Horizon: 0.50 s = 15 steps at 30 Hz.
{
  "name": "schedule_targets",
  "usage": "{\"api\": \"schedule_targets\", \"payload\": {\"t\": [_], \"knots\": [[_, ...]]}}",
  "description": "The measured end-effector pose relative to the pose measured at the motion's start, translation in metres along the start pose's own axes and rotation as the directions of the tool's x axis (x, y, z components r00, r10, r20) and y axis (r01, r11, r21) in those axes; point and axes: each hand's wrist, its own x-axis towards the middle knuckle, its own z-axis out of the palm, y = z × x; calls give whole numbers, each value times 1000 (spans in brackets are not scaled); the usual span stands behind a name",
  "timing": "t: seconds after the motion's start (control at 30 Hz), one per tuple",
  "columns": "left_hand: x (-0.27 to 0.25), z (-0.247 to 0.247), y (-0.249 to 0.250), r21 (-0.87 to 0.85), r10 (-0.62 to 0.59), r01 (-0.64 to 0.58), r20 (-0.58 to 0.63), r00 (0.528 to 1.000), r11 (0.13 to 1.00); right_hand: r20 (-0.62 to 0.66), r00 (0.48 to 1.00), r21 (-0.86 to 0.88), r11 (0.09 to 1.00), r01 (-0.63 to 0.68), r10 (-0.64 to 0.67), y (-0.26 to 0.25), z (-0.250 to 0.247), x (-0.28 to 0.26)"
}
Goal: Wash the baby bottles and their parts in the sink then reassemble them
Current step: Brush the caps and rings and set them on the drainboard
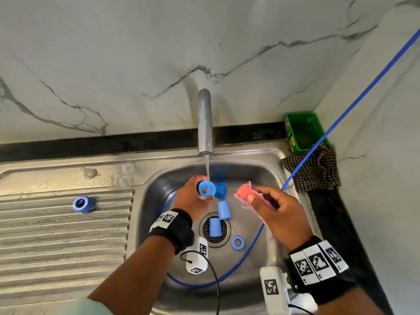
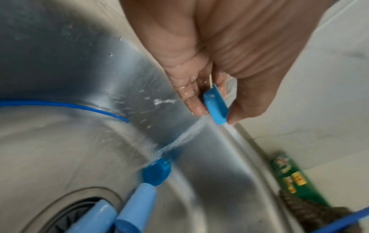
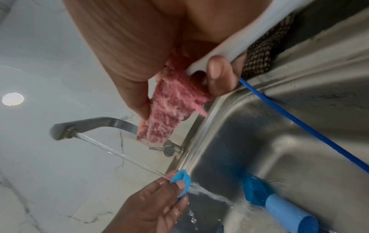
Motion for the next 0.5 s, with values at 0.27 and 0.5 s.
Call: {"api": "schedule_targets", "payload": {"t": [0.27,0.5], "knots": [[-44,-28,37,-394,94,-111,-63,994,912,-50,996,86,994,72,-68,-21,-17,-34],[-94,-47,30,-368,229,-238,-69,971,899,-37,995,108,990,96,-92,-33,-14,-61]]}}
